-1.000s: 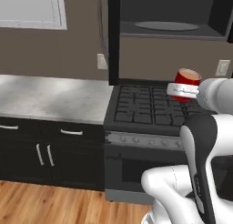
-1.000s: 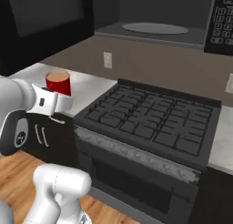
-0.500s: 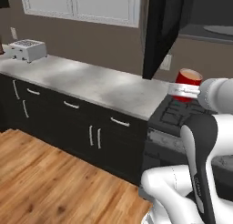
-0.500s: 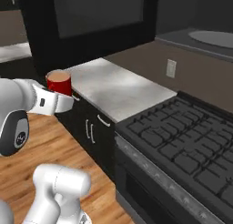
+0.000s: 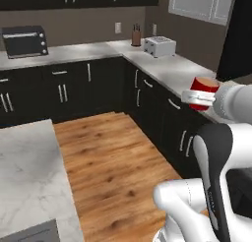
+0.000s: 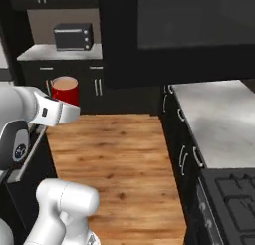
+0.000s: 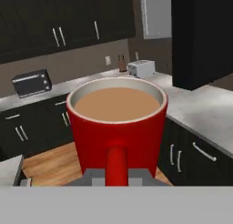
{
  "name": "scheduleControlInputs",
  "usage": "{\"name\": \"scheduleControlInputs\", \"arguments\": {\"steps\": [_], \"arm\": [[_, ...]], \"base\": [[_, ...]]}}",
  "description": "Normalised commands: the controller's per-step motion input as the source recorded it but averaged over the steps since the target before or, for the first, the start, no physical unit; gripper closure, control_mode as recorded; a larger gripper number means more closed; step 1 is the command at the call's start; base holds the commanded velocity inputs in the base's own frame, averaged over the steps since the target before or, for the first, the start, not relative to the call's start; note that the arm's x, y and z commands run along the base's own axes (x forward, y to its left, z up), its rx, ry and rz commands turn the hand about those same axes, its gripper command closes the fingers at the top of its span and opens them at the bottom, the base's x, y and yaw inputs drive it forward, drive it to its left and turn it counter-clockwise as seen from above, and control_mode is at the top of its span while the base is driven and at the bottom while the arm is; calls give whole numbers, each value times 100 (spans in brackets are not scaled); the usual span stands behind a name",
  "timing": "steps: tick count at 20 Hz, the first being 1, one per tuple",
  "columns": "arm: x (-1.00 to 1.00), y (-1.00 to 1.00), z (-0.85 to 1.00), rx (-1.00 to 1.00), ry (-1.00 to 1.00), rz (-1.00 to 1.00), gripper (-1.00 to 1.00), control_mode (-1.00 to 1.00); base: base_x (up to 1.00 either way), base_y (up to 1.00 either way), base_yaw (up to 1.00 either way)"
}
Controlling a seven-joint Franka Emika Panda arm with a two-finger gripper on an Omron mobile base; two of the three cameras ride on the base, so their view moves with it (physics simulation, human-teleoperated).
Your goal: Pick the cup of tea, navigate to the dining table, and place it on the saucer.
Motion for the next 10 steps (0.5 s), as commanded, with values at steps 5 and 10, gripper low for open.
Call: {"name": "scheduleControlInputs", "arguments": {"steps": [5,10], "arm": [[0,0,0,0,0,0,100,100],[0,0,0,0,0,0,100,100]], "base": [[-32,0,100],[-14,-5,99]]}}
